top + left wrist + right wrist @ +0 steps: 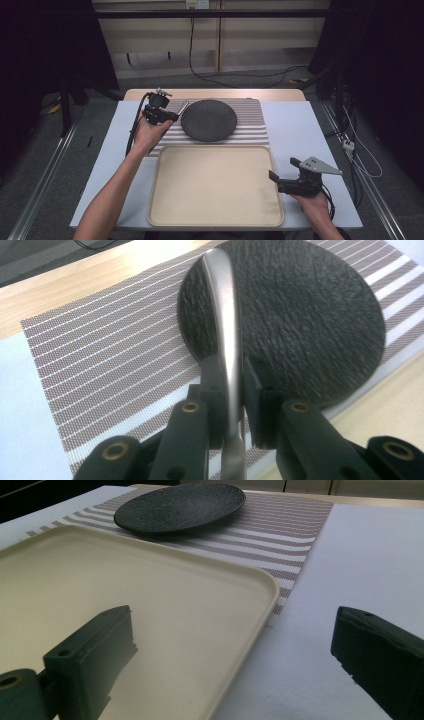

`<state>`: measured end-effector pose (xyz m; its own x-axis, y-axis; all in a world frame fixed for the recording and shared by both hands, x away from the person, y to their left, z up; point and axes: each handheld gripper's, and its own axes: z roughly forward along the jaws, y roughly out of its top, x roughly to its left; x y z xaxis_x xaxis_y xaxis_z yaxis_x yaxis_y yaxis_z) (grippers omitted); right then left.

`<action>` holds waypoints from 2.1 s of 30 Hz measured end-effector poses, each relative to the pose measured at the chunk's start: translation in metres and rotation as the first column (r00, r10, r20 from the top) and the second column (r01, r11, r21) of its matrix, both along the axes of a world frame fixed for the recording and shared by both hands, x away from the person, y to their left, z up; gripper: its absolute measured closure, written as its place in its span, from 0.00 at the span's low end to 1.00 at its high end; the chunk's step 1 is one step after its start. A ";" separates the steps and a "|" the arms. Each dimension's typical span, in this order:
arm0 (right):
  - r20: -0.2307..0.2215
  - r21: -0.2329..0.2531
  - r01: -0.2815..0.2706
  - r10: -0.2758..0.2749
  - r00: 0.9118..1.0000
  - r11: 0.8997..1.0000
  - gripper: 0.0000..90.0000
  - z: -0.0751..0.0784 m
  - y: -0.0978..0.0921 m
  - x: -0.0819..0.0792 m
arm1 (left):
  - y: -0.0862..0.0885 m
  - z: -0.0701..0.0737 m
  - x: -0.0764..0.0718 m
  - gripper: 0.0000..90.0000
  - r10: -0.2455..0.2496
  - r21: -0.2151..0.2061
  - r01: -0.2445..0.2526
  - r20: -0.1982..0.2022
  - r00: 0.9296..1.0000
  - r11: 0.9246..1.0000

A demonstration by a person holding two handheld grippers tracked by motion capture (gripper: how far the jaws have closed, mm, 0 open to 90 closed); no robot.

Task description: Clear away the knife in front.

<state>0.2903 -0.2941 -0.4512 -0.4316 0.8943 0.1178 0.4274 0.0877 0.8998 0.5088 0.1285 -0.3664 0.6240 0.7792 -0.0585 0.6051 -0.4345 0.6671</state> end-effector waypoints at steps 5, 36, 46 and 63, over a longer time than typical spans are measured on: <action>-0.001 0.002 0.002 -0.002 1.000 1.000 0.04 0.000 0.000 0.000 | 0.002 0.001 -0.011 0.89 -0.012 -0.005 0.012 0.000 1.000 1.000; 0.000 -0.003 0.002 -0.002 1.000 1.000 0.04 0.000 0.001 0.000 | -0.011 -0.009 -0.073 0.89 -0.112 -0.011 0.112 -0.022 0.993 0.994; 0.001 -0.005 -0.001 0.001 1.000 1.000 0.04 0.000 0.001 0.000 | -0.018 -0.017 -0.087 0.89 -0.134 -0.015 0.134 -0.035 0.990 0.991; -0.001 -0.001 -0.003 0.003 1.000 1.000 0.04 0.000 0.002 0.000 | -0.032 -0.039 -0.107 0.89 -0.172 0.043 0.177 -0.090 0.981 0.983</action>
